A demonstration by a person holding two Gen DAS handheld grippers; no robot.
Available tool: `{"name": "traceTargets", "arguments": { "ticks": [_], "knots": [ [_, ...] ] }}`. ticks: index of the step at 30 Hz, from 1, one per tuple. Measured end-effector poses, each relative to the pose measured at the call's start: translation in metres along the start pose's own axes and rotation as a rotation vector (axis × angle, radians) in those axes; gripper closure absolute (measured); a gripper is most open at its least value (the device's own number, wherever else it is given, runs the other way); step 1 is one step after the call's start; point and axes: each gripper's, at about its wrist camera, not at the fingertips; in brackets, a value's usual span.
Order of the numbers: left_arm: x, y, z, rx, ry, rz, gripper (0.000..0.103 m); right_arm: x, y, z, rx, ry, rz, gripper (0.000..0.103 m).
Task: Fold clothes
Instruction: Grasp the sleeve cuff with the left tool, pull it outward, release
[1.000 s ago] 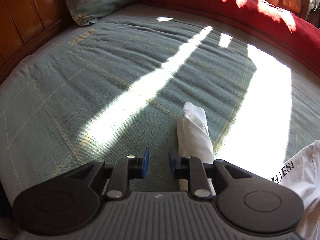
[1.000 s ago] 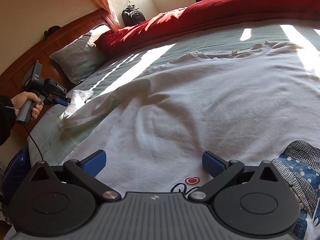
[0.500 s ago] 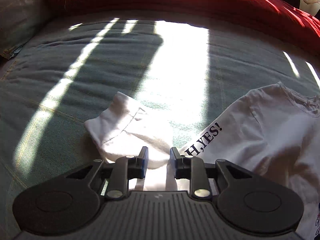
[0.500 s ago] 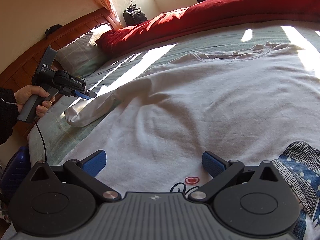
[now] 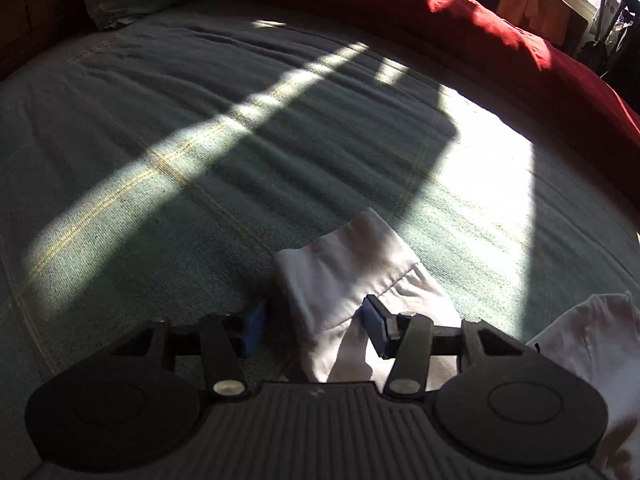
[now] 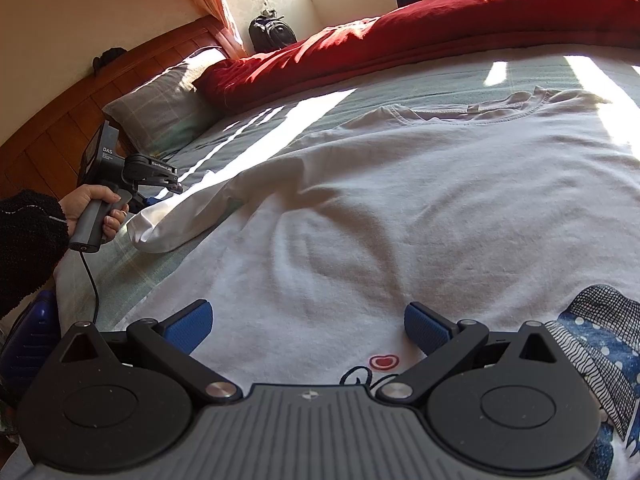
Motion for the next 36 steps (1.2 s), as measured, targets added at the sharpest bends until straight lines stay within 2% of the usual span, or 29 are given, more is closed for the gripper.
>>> {"name": "traceTargets", "arguments": {
  "ticks": [1, 2, 3, 4, 9, 16, 20, 24, 28, 36],
  "knots": [
    [-0.005, 0.000, 0.000, -0.010, -0.003, 0.024, 0.056, 0.000, 0.000, 0.000, 0.000, 0.000, -0.001, 0.000],
    [-0.010, 0.000, -0.001, -0.017, -0.004, 0.058, 0.073, 0.000, 0.000, 0.000, -0.001, 0.001, -0.001, 0.000],
    [-0.015, 0.000, -0.003, -0.028, -0.004, 0.082, 0.081, 0.000, 0.000, 0.001, -0.001, 0.001, -0.002, 0.000],
    [-0.018, 0.000, -0.007, -0.042, -0.004, 0.098, 0.095, 0.000, 0.000, 0.001, -0.001, 0.001, -0.002, 0.000],
    [-0.011, 0.013, -0.034, -0.137, 0.081, 0.099, 0.095, -0.001, 0.000, 0.000, -0.004, 0.007, 0.004, 0.000],
    [0.045, 0.032, -0.076, -0.224, 0.224, -0.008, 0.095, -0.002, 0.000, 0.000, -0.005, 0.008, 0.007, 0.000],
    [0.077, 0.026, -0.089, -0.200, 0.289, -0.057, 0.095, -0.002, 0.000, 0.001, -0.004, 0.005, 0.005, 0.000],
    [0.094, 0.011, -0.095, -0.159, 0.322, -0.073, 0.095, -0.001, 0.000, 0.001, -0.005, 0.003, 0.003, 0.000],
    [0.105, -0.003, -0.098, -0.116, 0.337, -0.104, 0.086, -0.001, 0.000, 0.001, -0.005, 0.003, 0.005, 0.000],
    [0.096, 0.001, -0.128, -0.146, 0.380, -0.082, 0.078, -0.002, 0.001, 0.000, -0.004, 0.007, 0.016, 0.000]
  ]
}}
Point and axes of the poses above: each gripper's, at about its wrist camera, not at the fingertips, and z roughly the way its jaws point, x to its left, y to its top, and after that the axes turned 3 degrees about z, right-handed
